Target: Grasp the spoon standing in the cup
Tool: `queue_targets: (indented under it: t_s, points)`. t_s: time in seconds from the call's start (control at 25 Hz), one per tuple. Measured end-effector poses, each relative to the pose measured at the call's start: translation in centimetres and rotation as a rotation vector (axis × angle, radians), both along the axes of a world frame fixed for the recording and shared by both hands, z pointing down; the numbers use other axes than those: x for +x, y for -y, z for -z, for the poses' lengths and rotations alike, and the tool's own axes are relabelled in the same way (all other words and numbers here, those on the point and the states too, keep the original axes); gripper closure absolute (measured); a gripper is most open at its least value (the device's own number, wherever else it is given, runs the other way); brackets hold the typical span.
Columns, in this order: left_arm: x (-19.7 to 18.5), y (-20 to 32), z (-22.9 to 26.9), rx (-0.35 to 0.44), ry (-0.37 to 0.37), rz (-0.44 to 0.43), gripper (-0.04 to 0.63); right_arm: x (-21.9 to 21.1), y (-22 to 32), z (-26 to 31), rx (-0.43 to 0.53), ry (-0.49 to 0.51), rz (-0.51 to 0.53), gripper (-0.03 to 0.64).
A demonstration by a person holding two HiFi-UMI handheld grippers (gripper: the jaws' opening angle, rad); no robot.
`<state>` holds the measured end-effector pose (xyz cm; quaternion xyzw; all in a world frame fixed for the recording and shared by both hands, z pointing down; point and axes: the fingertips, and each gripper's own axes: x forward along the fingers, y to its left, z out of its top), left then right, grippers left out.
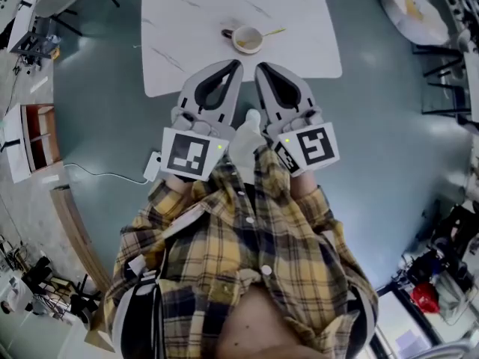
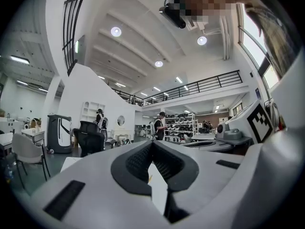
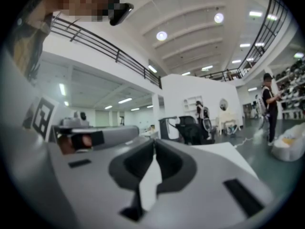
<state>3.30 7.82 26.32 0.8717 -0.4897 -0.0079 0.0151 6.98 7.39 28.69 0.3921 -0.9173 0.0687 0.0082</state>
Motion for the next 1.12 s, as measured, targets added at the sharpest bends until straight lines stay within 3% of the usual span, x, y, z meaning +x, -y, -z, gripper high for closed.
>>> queue_targets:
  t_s: [0.6,0.92,1.12]
  points:
    - [4.7,9.7,0.5,0.018,-0.011,0.150,0.578,4.0,9.3,-0.7,-0.016,-0.042,0.174,0.581]
    - [1.0,12.0,-1.5,-0.039,0.002,0.236,0.578,1.2,12.0,-2.5,-0.066,-0.031,0.246,0.581]
    - [-2.0,14.1,-2.0,-0.037,0.000,0.231,0.580,-1.6,14.2,-3.1,-0.078,-0.039,0.237,0.581]
